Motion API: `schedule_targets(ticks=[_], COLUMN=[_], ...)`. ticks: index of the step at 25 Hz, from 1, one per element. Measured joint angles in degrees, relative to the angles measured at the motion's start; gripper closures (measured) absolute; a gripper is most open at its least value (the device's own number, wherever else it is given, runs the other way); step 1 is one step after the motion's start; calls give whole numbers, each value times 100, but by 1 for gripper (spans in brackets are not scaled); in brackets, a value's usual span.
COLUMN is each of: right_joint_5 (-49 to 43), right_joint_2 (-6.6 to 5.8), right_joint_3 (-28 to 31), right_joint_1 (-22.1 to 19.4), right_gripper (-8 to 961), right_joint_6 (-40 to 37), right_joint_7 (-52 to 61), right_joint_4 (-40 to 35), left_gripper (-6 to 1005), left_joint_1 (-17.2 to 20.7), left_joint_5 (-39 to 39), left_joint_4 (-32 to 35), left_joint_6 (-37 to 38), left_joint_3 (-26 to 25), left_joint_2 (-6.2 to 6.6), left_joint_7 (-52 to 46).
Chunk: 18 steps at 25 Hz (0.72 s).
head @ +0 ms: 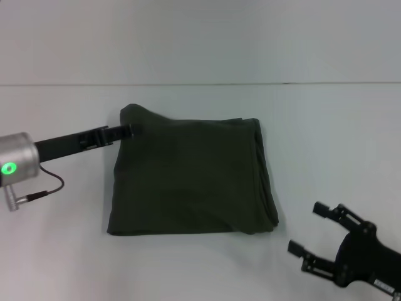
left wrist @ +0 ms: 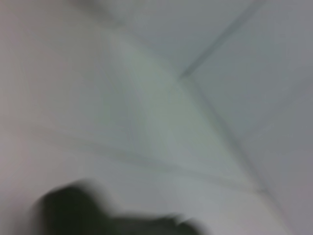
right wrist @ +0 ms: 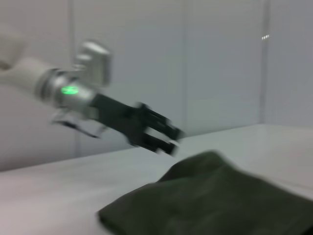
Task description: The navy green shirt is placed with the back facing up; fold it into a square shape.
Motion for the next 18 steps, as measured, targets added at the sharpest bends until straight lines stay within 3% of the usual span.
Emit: schedule_targets(ticks=[3,8,14,18], right_joint_5=[2,2,-15,-37], right_joint_2=[7,4,-1,-1], right_joint_3=[347,653,719,612], right_joint_1=[4,16,-27,-30], right_gripper=[8,8,9,9], right_joint_6=[-25,-7,280,413], right_joint_7=[146,299,279,264], right_joint_4=[3,-36,-181,-185], left_gripper=[462,318,66,63], left_joint_1=[253,782,1746,2055], left_joint_5=[-441,-458,-452,-281], left_joint_4=[153,431,608,632], left_joint_6=[1057,2198,2429,2457], left_joint_3=[-318,-345,-280,-235], left_joint_2=[-5,-91,-276,-331], left_joint_7=[1097,2801,4165,4295])
